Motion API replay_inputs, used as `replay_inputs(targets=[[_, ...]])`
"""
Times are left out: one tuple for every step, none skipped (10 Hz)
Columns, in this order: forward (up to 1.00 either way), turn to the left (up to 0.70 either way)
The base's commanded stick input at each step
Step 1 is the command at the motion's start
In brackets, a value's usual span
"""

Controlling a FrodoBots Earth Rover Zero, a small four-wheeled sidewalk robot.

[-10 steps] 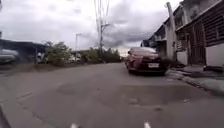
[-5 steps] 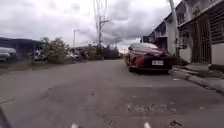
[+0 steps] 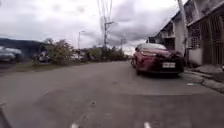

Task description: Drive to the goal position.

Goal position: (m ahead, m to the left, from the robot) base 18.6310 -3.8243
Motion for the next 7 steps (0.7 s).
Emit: replay_inputs(targets=[[0.70,0.00],[0.70,-0.34],[0.70,-0.35],[0.70,-0.06],[0.70,0.03],[0.70,0.10],[0.70,0.12]])
